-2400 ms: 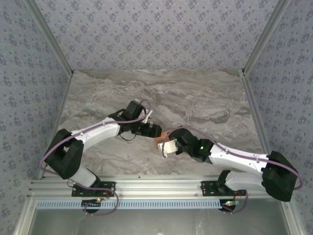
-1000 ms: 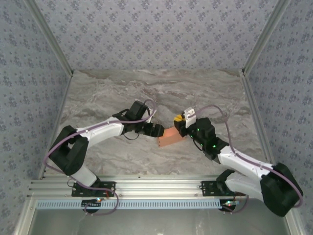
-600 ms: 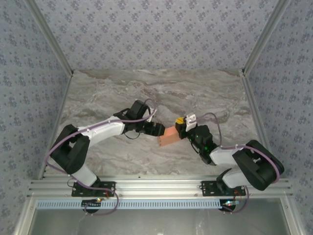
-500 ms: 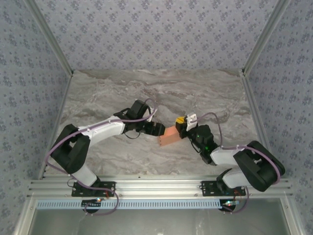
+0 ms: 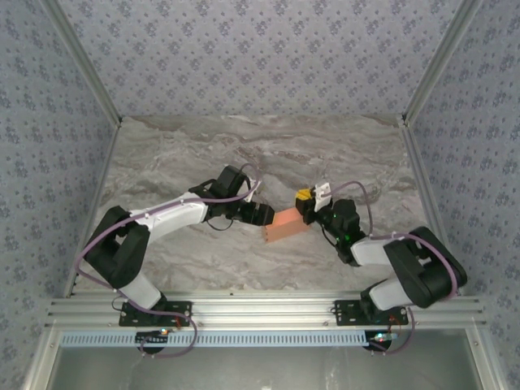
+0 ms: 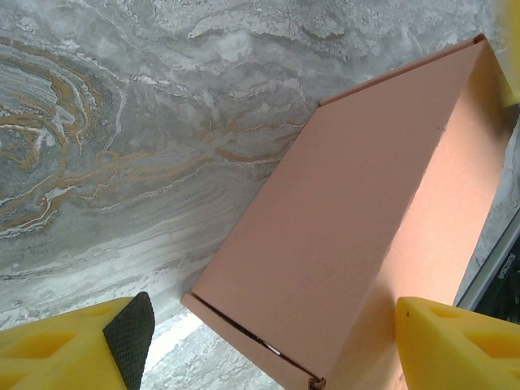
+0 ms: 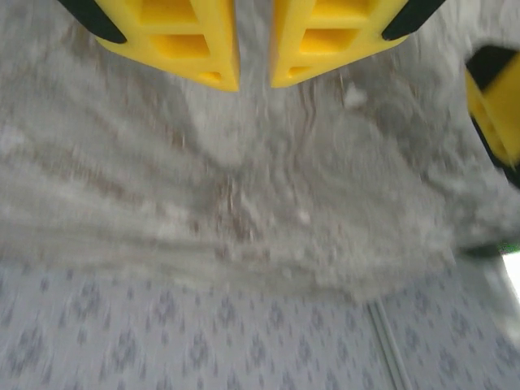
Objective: Fold the paper box
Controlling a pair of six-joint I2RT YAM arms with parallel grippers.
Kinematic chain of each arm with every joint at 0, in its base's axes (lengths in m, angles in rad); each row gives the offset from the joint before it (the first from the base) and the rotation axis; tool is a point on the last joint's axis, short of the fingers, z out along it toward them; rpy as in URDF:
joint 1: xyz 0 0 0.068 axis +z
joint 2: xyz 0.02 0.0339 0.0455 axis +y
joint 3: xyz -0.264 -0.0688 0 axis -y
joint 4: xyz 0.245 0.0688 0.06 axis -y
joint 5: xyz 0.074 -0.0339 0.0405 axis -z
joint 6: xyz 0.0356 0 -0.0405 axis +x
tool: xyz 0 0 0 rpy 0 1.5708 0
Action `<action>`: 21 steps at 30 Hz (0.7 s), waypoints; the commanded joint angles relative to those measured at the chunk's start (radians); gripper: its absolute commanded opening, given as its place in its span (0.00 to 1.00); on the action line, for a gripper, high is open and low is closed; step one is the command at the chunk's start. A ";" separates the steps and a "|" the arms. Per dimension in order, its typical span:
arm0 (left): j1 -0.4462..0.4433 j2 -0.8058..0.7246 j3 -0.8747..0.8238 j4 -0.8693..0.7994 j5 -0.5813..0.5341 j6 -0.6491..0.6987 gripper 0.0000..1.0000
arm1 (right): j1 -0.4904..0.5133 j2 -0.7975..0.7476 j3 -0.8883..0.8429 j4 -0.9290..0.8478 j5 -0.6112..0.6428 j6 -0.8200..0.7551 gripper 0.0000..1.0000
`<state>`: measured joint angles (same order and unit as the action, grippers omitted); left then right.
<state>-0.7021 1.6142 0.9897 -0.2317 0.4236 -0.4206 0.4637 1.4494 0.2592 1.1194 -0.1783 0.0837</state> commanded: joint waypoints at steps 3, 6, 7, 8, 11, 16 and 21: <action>0.008 0.047 -0.040 -0.131 -0.196 0.006 0.76 | -0.012 0.059 -0.032 0.058 -0.027 -0.003 0.19; 0.007 -0.022 -0.008 -0.138 -0.201 -0.002 0.75 | -0.013 0.047 -0.007 0.018 -0.041 -0.020 0.19; 0.009 -0.056 0.007 -0.139 -0.201 -0.004 0.75 | -0.012 0.047 0.002 0.006 -0.045 -0.026 0.19; 0.008 -0.085 0.023 -0.139 -0.202 -0.003 0.76 | -0.013 0.048 0.007 0.000 -0.048 -0.029 0.19; 0.006 -0.177 0.063 -0.133 -0.193 0.021 0.79 | -0.015 0.064 0.016 0.001 -0.059 -0.029 0.19; -0.002 -0.260 -0.016 -0.072 -0.242 0.106 0.85 | -0.015 0.094 0.016 0.034 -0.082 -0.012 0.19; -0.007 -0.205 -0.138 0.048 -0.192 0.048 0.83 | -0.016 0.089 0.021 0.027 -0.085 -0.011 0.19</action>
<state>-0.7013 1.3643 0.9237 -0.2317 0.2127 -0.3592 0.4519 1.5177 0.2779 1.2007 -0.2447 0.0788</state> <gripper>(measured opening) 0.828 0.187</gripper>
